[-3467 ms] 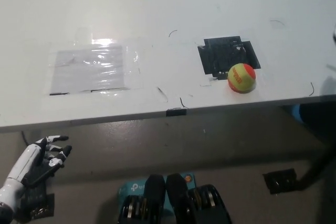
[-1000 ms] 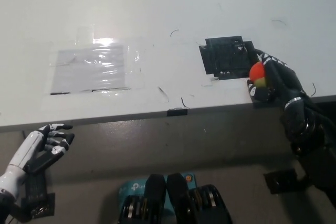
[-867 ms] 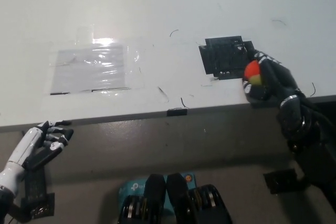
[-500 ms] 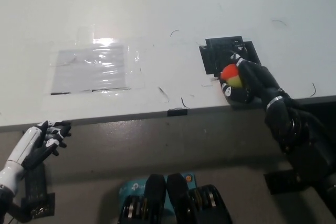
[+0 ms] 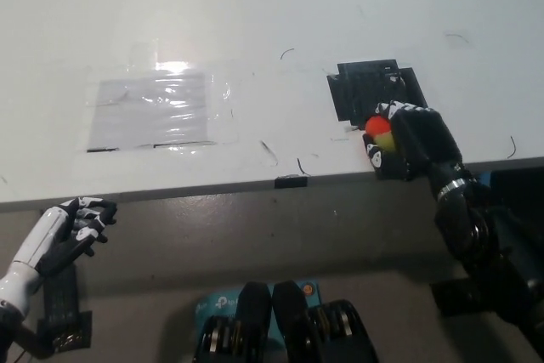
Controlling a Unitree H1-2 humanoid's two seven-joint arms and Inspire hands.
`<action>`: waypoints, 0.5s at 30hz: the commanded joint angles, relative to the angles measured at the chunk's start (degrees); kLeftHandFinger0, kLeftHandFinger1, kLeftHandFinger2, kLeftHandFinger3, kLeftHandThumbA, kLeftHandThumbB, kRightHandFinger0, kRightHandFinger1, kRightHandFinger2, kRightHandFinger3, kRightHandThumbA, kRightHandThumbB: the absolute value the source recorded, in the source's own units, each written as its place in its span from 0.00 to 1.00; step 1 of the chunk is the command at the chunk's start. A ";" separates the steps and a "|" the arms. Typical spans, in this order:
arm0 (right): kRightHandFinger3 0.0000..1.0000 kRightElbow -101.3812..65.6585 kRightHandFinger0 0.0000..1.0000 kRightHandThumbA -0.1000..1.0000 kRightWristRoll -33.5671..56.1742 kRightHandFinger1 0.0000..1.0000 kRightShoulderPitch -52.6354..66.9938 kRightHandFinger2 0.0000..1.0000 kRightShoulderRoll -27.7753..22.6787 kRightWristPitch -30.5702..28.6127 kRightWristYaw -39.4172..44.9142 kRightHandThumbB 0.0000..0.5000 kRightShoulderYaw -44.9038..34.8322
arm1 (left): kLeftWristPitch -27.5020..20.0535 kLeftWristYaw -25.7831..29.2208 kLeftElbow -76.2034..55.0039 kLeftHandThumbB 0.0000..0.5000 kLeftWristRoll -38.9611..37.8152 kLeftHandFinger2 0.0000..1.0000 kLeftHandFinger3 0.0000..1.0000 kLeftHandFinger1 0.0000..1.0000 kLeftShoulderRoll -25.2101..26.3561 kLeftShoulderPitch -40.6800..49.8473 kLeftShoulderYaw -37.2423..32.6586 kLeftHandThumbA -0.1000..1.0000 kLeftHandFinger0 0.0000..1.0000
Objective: The robot uses right hand to squeeze a small tennis ball placed on the black area of the table
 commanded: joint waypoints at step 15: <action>0.30 -16.48 0.00 0.00 20.01 0.06 1.57 0.38 5.94 -5.16 -1.82 0.34 -24.48 | -2.04 0.01 -0.84 0.10 -0.19 0.62 0.73 0.50 0.81 1.32 0.72 0.77 0.43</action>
